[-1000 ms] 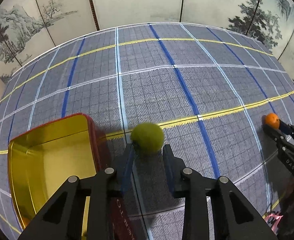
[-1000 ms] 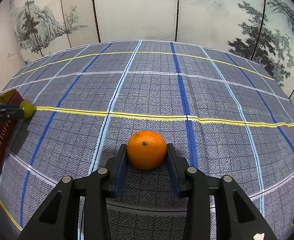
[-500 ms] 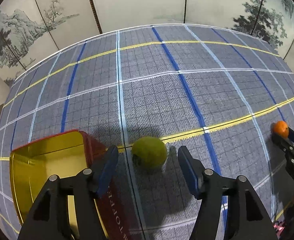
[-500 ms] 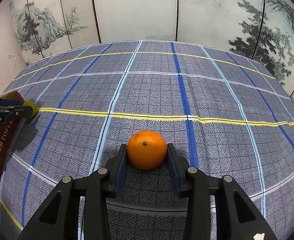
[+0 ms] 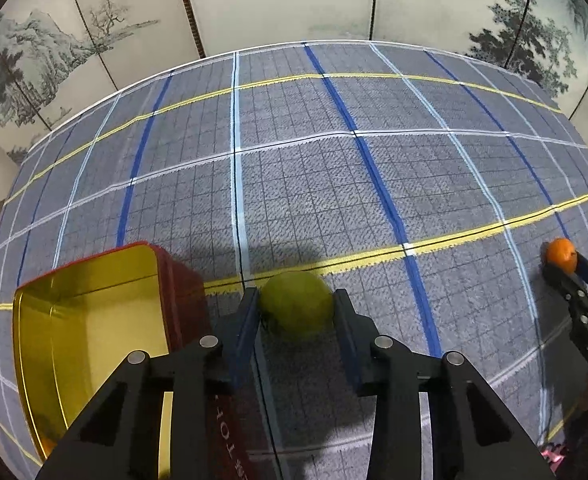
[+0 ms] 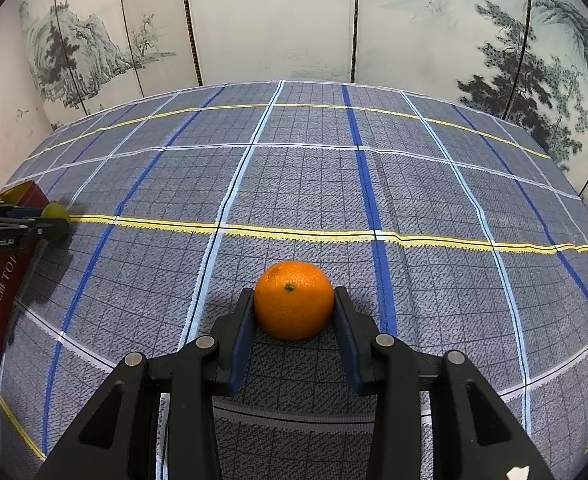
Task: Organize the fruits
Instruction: 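Carry the green round fruit into the gold tin and open the left gripper, then carry the tangerine into the gold tin and open the right gripper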
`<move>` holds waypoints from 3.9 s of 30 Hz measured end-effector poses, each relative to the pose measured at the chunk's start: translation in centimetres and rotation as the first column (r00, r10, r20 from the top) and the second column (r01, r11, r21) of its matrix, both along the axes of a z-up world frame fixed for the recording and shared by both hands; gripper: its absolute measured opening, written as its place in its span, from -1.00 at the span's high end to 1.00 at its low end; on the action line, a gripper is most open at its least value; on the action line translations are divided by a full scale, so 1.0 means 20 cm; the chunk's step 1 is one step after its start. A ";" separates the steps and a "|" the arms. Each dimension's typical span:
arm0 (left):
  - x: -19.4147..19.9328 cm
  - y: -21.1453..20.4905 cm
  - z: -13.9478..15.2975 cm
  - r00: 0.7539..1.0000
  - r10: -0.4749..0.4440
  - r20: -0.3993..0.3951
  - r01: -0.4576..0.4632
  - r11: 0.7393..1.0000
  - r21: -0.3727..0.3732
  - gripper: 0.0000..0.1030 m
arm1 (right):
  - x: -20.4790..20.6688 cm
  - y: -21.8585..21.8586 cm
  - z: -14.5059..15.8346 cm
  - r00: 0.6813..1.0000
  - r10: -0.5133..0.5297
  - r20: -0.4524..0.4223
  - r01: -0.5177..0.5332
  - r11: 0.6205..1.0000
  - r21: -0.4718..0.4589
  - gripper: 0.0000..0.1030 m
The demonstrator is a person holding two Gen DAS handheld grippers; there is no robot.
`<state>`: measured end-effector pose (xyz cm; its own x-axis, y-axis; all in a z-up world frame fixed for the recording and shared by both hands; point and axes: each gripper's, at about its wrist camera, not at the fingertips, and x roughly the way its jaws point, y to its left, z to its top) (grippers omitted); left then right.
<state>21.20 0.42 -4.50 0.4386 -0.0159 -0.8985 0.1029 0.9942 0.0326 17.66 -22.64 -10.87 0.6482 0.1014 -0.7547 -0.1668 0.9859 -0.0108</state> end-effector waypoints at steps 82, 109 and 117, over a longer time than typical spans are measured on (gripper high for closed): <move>-0.83 0.66 0.11 0.977 0.204 0.068 -0.200 0.978 -0.057 0.25 | 0.00 0.01 0.00 1.000 -0.004 0.001 0.004 1.000 -0.023 0.30; -0.94 0.65 0.16 0.955 0.245 0.166 -0.234 0.969 -0.083 0.00 | -0.09 0.08 0.02 1.000 0.018 -0.003 -0.018 0.999 -0.036 0.33; -1.00 0.62 0.17 0.952 0.246 0.181 -0.236 0.969 -0.078 -0.05 | -0.19 0.20 0.09 0.996 0.087 0.015 -0.087 0.996 -0.006 0.33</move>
<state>1.22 12.89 -1.20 0.5964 0.0641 -0.8001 -0.1426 0.9894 -0.0270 13.96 -18.56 -9.01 0.6483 0.1541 -0.7456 -0.2517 0.9676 -0.0189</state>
